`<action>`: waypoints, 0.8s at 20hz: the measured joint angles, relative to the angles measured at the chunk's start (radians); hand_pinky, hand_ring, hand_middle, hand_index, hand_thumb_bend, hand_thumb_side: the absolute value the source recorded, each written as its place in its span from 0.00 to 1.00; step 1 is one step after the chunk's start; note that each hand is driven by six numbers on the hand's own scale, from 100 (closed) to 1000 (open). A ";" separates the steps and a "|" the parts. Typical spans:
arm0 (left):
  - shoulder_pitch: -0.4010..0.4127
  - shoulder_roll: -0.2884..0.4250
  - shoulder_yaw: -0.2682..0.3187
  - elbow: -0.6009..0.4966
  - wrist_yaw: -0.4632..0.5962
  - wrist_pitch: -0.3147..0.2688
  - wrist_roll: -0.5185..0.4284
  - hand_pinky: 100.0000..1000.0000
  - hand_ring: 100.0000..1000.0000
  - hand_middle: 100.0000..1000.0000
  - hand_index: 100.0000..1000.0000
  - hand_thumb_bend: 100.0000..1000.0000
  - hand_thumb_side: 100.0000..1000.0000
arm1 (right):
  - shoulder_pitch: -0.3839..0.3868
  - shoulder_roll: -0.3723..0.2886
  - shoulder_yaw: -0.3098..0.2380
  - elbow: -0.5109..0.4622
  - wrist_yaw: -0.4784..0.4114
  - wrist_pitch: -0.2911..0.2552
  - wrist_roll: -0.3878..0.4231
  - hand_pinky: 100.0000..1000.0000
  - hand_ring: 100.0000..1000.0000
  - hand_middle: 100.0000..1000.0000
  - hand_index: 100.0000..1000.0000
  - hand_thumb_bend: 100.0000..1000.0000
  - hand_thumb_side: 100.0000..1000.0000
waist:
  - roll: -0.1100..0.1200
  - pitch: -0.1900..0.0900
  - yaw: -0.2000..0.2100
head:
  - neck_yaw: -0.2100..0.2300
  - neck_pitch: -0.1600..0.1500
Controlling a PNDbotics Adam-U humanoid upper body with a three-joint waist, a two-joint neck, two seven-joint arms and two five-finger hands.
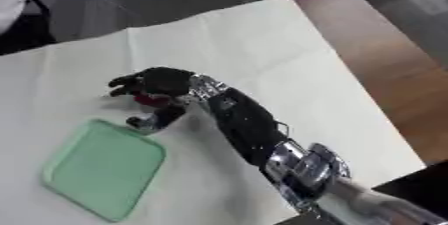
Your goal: Pick up objects on the table and place them in the box.
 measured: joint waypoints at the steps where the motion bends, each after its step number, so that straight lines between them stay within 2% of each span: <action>1: -0.004 -0.003 0.000 0.000 0.000 -0.001 0.001 0.41 0.41 0.60 0.76 0.43 0.62 | -0.009 -0.007 0.000 -0.007 -0.003 0.003 -0.010 0.91 0.87 0.97 0.94 0.19 0.82 | 0.000 0.004 0.001 | -0.002 -0.003; 4: -0.009 -0.009 0.000 0.000 0.001 -0.004 0.002 0.41 0.41 0.60 0.76 0.43 0.63 | -0.023 -0.031 -0.004 -0.019 -0.007 0.016 -0.028 0.96 0.89 0.97 0.94 0.20 0.85 | 0.000 0.016 0.008 | -0.013 -0.018; 5: -0.013 -0.012 0.000 0.000 0.001 -0.005 0.003 0.41 0.40 0.60 0.76 0.43 0.62 | -0.027 -0.040 -0.006 -0.019 -0.006 0.020 -0.031 0.95 0.90 0.97 0.94 0.24 0.81 | 0.000 0.021 0.010 | -0.017 -0.026; 6: -0.014 -0.016 0.000 0.000 0.002 -0.005 0.003 0.40 0.40 0.60 0.76 0.43 0.63 | -0.028 -0.047 -0.008 -0.018 -0.003 0.026 -0.031 0.95 0.90 0.97 0.95 0.20 0.86 | 0.001 0.025 0.013 | -0.020 -0.033; 8: -0.014 -0.017 0.000 0.000 0.002 -0.006 0.002 0.40 0.40 0.60 0.76 0.43 0.63 | -0.027 -0.057 -0.013 -0.012 0.011 0.033 -0.027 0.91 0.90 0.98 0.95 0.19 0.87 | 0.003 0.034 0.015 | -0.025 -0.043; 9: -0.015 -0.018 0.000 0.000 0.002 -0.006 0.002 0.40 0.40 0.60 0.76 0.43 0.63 | -0.025 -0.058 -0.013 -0.007 0.019 0.035 -0.023 0.85 0.88 0.98 0.96 0.17 0.88 | 0.004 0.036 0.017 | -0.026 -0.044; 10: -0.017 -0.021 0.000 0.000 0.003 -0.006 0.002 0.40 0.40 0.60 0.76 0.43 0.63 | -0.020 -0.058 -0.014 -0.001 0.028 0.035 -0.019 0.85 0.89 0.98 0.96 0.18 0.88 | 0.006 0.038 0.018 | -0.026 -0.044; 13: -0.022 -0.025 -0.001 0.000 0.003 -0.006 0.002 0.40 0.40 0.60 0.76 0.43 0.63 | 0.002 -0.057 -0.018 0.018 0.051 0.026 -0.002 0.73 0.85 0.96 0.95 0.15 0.88 | 0.010 0.041 0.018 | -0.026 -0.043; 14: -0.022 -0.025 -0.001 0.000 0.003 -0.006 0.002 0.40 0.40 0.60 0.76 0.43 0.63 | 0.009 -0.055 -0.019 0.021 0.056 0.022 0.002 0.73 0.85 0.96 0.95 0.15 0.88 | 0.010 0.041 0.018 | -0.026 -0.043; 15: -0.022 -0.025 -0.001 0.000 0.003 -0.006 0.002 0.41 0.40 0.60 0.76 0.43 0.63 | 0.010 -0.054 -0.020 0.021 0.057 0.019 0.005 0.56 0.75 0.92 0.90 0.12 0.84 | 0.010 0.041 0.018 | -0.026 -0.043; 16: -0.022 -0.025 -0.001 0.000 0.004 -0.006 0.002 0.41 0.40 0.60 0.76 0.43 0.63 | 0.011 -0.054 -0.023 0.021 0.059 0.016 0.008 0.56 0.75 0.92 0.90 0.12 0.84 | 0.010 0.040 0.018 | -0.026 -0.043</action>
